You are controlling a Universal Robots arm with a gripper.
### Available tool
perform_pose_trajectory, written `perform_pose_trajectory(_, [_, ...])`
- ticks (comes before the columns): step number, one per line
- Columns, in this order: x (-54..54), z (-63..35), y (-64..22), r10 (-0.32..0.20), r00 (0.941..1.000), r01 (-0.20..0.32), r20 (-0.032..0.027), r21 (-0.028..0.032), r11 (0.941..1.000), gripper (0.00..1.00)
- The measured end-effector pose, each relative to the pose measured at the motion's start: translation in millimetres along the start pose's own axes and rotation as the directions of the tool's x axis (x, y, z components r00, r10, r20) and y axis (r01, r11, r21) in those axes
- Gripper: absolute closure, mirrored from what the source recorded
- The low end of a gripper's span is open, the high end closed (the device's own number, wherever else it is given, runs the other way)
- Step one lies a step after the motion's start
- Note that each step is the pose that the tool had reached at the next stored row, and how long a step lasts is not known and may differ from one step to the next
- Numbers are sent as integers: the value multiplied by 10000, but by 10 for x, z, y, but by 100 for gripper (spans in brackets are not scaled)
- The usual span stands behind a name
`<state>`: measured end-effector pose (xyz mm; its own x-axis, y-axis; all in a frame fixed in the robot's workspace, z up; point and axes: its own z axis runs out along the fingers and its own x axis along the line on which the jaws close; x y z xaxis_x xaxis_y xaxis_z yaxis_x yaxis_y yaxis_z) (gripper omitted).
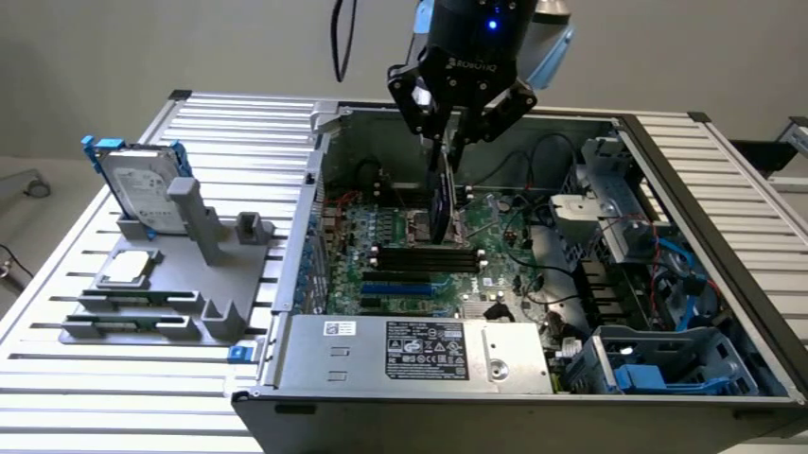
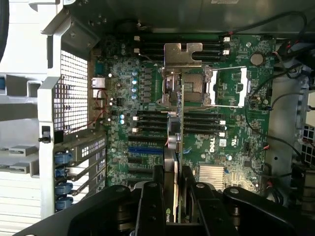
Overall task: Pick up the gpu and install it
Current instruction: 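Insert the gpu into the slot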
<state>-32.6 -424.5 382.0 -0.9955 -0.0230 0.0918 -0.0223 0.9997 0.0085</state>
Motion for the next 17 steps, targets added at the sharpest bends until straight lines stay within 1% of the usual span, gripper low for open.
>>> perform_pose_trajectory(8, [2,10,1,0,10000,0,2,-2,10000,74])
perform_pose_trajectory(9, [19,25,2,-2,10000,2,40,-5,10000,74])
perform_pose_trajectory(10, [19,35,2,-40,10000,40,45,-23,10000,74])
perform_pose_trajectory(11, [18,40,1,-164,9999,165,47,-50,9999,74])
perform_pose_trajectory(14, [18,54,1,-644,9979,644,53,-162,9978,74])
perform_pose_trajectory(16, [17,63,1,-972,9952,973,62,-252,9949,74])
perform_pose_trajectory(17, [17,67,1,-1115,9937,1116,68,-316,9932,74])
